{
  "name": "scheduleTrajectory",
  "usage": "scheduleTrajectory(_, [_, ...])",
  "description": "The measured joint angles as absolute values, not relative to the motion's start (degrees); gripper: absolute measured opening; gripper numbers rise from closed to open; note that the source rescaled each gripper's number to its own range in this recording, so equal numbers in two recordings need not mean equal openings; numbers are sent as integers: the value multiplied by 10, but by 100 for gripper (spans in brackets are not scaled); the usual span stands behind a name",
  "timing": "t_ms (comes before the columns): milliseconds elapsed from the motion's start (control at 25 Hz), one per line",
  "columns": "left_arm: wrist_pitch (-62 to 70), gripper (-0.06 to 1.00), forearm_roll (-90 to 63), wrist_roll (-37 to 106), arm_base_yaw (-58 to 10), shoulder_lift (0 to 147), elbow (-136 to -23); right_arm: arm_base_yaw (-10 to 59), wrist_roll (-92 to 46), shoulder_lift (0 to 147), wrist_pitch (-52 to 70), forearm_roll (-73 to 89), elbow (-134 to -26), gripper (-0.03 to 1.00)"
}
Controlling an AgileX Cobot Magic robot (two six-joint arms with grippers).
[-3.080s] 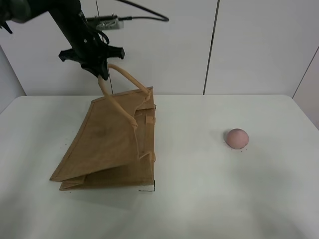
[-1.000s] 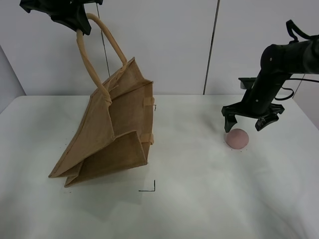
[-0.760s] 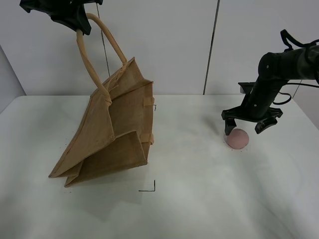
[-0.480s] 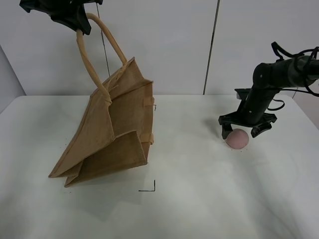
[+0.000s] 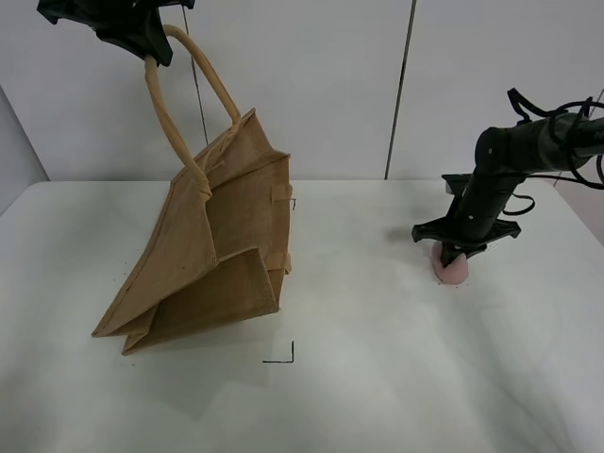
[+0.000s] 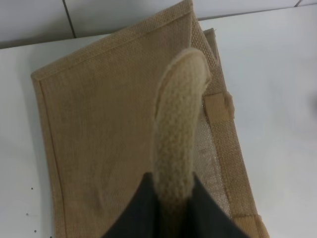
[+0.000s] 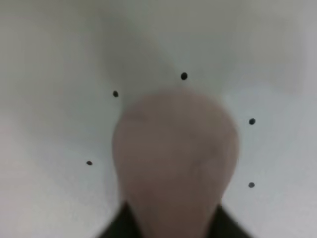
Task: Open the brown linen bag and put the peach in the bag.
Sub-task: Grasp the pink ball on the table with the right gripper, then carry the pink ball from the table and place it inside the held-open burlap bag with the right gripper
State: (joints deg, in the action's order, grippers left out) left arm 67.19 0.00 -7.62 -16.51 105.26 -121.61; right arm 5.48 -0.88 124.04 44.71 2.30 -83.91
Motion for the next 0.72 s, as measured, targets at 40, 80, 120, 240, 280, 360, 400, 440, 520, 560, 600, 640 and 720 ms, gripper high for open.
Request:
scheduleTrajectory(40, [672, 0, -3, -76, -165, 1053, -1216, 55, -9, 1239, 449, 24, -840, 1])
scheduleTrajectory(80, [672, 0, 0, -76, -165, 1053, -1216, 55, -9, 1236, 452, 25, -840, 0])
scheduleTrajectory(120, [672, 0, -3, -76, -165, 1053, -1216, 55, -10, 1231, 455, 26, -840, 0])
scheduleTrajectory(240, [672, 0, -12, -76, -165, 1053, -1216, 55, -30, 1200, 465, 35, -840, 0])
scheduleTrajectory(280, [672, 0, -15, -76, -165, 1053, -1216, 55, -41, 1183, 470, 41, -840, 0])
scheduleTrajectory(360, [672, 0, -19, -76, -165, 1053, -1216, 55, -60, 1144, 476, 60, -841, 0])
scheduleTrajectory(400, [672, 0, -21, -76, -165, 1053, -1216, 55, -71, 1123, 483, 73, -844, 0])
scheduleTrajectory(440, [672, 0, -22, -76, -165, 1053, -1216, 55, -81, 1104, 492, 87, -850, 0])
scheduleTrajectory(520, [672, 0, -24, -76, -165, 1053, -1216, 57, -102, 1076, 510, 122, -876, 0])
scheduleTrajectory(560, [672, 0, -25, -76, -165, 1053, -1216, 60, -110, 1068, 519, 136, -892, 0])
scheduleTrajectory(600, [672, 0, -25, -76, -165, 1053, -1216, 65, -116, 1063, 528, 152, -913, 0])
scheduleTrajectory(640, [672, 0, -25, -76, -165, 1053, -1216, 71, -119, 1062, 538, 168, -936, 0])
scheduleTrajectory(720, [672, 0, -25, -76, -165, 1051, -1216, 89, -123, 1062, 554, 188, -977, 0])
